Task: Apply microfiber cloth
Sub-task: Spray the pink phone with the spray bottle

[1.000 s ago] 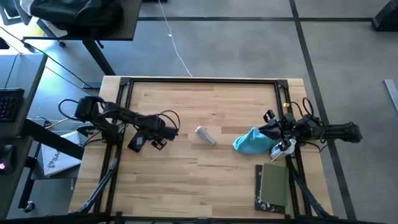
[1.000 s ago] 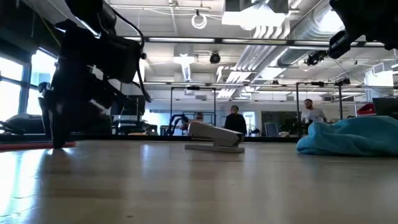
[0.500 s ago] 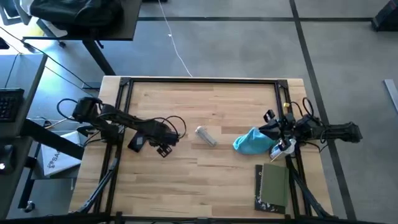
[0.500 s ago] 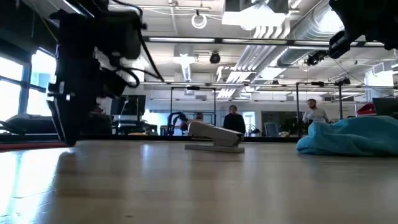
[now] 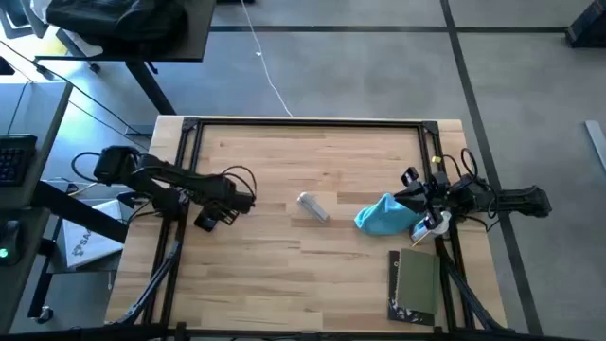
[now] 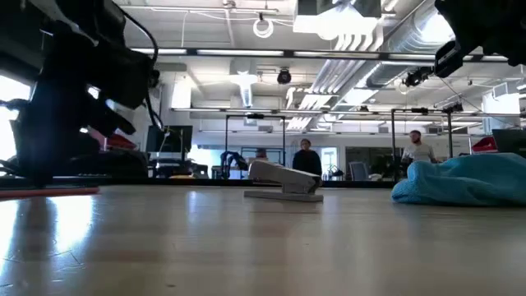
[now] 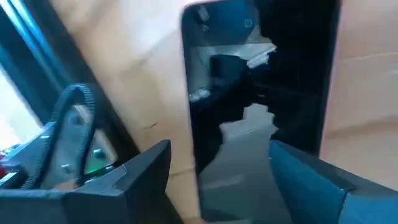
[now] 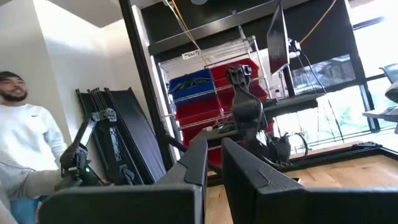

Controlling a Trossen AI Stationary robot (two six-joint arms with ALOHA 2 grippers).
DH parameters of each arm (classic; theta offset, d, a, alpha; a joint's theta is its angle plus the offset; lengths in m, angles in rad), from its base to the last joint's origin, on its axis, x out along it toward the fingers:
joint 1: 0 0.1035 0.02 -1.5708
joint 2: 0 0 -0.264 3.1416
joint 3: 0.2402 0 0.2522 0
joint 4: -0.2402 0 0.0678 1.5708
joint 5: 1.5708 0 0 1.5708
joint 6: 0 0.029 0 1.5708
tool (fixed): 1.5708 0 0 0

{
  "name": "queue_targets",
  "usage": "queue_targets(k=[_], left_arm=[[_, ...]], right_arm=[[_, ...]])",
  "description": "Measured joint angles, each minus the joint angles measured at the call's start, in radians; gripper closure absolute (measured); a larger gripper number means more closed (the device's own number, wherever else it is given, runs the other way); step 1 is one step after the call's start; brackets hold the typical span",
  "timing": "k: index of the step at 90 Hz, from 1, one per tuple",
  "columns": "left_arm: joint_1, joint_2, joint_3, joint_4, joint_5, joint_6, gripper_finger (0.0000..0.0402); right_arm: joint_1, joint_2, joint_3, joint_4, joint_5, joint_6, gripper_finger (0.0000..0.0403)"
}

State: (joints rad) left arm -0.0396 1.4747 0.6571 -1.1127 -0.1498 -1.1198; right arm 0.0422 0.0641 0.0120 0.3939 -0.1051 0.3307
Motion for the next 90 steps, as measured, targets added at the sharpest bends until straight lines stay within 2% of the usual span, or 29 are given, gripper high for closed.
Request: queue_targets(k=[18,29,52,66,90], left_arm=[[-0.046,0.011,0.044,0.052,-0.007,0.005,0.0152],[-0.084,0.013,0.094,0.159,-0.012,0.049,0.0152],[-0.139,0.014,0.099,0.511,-0.015,0.143,0.0152],[-0.173,0.014,0.099,0.610,-0.045,0.143,0.0150],[-0.258,0.013,0.099,0.855,-0.066,0.244,0.0120]], right_arm=[[0.000,0.000,0.000,0.014,0.000,0.009,0.0386],[0.000,0.000,0.000,0.021,0.028,0.004,0.0386],[0.000,0.009,0.000,0.032,0.044,0.009,0.0386],[0.000,0.009,0.000,0.039,0.043,0.012,0.0386],[0.000,0.009,0.000,0.039,0.043,0.003,0.0386]])
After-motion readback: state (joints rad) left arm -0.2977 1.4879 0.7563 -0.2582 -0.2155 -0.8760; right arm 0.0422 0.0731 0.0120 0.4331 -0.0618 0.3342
